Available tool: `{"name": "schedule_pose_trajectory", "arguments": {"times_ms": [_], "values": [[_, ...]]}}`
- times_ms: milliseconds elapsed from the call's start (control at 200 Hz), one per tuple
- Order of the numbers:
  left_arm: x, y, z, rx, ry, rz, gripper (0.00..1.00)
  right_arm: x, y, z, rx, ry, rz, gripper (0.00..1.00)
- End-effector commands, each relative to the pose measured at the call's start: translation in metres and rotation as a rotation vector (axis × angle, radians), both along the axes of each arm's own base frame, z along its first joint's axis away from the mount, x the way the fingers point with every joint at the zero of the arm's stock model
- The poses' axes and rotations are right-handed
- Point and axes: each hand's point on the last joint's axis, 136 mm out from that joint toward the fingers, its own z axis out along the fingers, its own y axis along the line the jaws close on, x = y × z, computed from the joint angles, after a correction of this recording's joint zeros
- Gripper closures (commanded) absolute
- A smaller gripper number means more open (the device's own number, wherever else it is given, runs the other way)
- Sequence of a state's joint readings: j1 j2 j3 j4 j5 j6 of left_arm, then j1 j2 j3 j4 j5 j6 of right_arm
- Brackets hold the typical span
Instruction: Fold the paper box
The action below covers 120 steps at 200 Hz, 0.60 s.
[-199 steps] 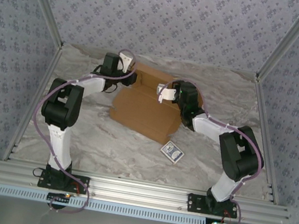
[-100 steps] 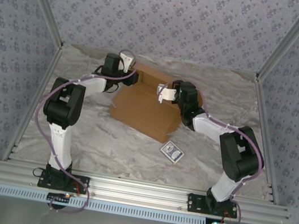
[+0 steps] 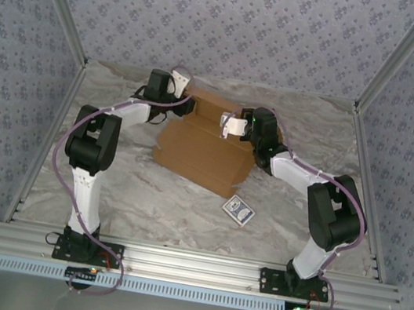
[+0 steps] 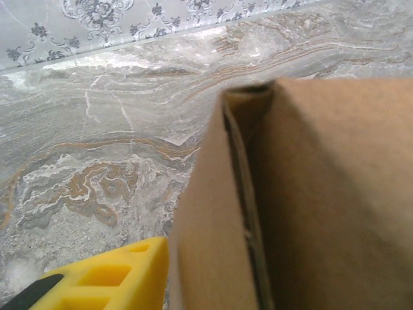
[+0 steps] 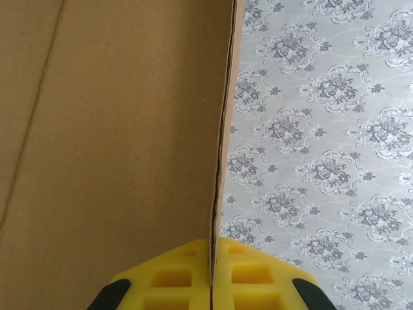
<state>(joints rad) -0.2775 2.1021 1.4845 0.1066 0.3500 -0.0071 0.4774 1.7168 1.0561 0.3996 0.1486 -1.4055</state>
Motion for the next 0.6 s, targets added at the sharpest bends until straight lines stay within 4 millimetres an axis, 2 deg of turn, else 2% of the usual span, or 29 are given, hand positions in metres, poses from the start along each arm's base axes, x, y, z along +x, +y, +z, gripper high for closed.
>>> {"name": "schedule_pose_trajectory", "arguments": {"times_ms": [0, 285, 595], "values": [[0.015, 0.015, 0.001, 0.018, -0.015, 0.114, 0.60, -0.009, 0.002, -0.022, -0.034, 0.102, 0.032, 1.00], [0.024, 0.050, -0.012, 0.107, -0.006, 0.353, 0.62, -0.012, -0.001, -0.023, -0.007, 0.155, 0.009, 1.00], [0.024, 0.068, -0.024, 0.224, 0.005, 0.546, 0.63, -0.015, -0.002, -0.023, 0.040, 0.196, -0.022, 1.00]]}}
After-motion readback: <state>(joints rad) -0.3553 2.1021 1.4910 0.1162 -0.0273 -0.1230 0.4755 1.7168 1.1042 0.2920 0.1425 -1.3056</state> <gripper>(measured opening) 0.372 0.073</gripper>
